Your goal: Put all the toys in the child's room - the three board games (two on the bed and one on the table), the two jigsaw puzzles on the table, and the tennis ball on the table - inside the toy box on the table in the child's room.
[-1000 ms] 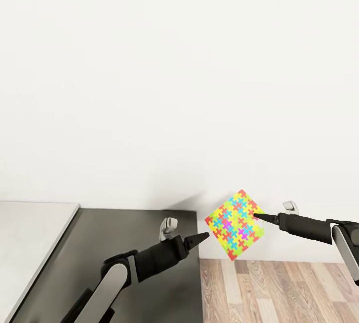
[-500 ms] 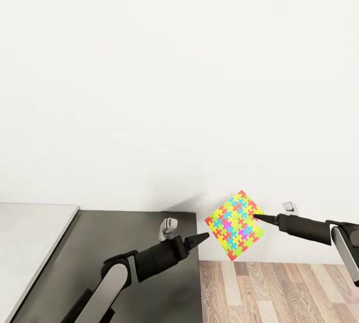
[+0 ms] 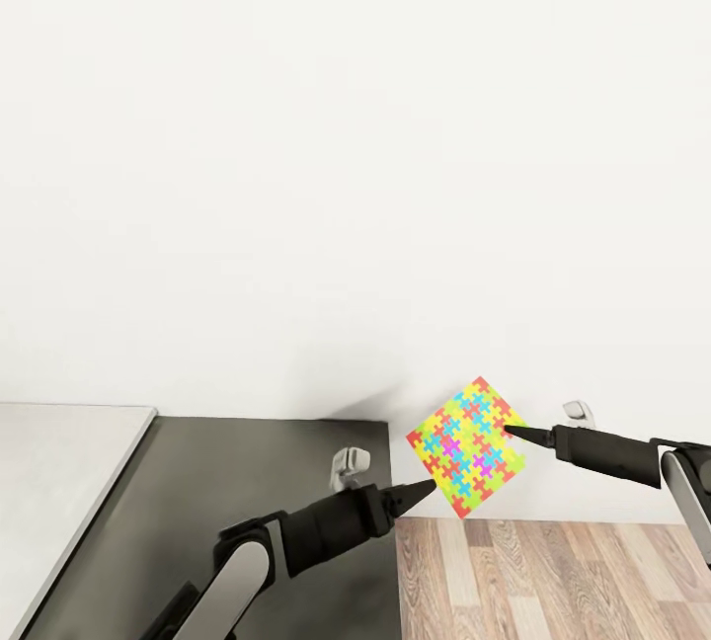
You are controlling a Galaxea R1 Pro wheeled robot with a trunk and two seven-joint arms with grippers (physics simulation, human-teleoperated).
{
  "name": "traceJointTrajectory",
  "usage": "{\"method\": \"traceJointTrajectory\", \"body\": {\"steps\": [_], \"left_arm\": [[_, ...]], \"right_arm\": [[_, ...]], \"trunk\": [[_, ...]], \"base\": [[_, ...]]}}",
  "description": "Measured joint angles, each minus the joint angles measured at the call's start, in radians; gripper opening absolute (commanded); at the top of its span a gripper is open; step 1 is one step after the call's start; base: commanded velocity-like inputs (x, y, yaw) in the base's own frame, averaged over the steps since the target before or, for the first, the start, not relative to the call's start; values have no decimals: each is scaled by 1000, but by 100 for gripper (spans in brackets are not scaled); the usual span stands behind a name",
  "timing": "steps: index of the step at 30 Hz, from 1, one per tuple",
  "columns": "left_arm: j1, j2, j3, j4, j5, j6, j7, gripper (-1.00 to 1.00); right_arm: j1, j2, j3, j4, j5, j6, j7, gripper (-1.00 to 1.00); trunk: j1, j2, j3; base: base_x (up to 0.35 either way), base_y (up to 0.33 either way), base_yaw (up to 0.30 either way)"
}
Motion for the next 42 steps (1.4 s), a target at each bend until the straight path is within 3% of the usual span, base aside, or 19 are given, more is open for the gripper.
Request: {"method": "traceJointTrajectory", "body": {"steps": [10, 20, 30, 42], "left_arm": [[-1, -3, -8, 3, -13, -8, -2, 100], [-2, -5, -13, 3, -16, -6, 1, 100], [-3, -5, -14, 1, -17, -8, 3, 100], [-3, -11, -15, 1, -18, -9, 5, 100]], "right_arm": [[4, -5, 0, -27, -4, 10, 1, -100], [11, -5, -12, -47, -3, 30, 0, -100], [12, -4, -14, -50, -3, 32, 0, -100], [12, -4, -14, -51, -3, 32, 0, -100]], "trunk": [[0, 0, 0], [1, 0, 0], [0, 0, 5], [0, 0, 13]], "base": [[-29, -5, 0], [-268, -62, 23], [-280, -18, 201], [-40, -1, 257]]}}
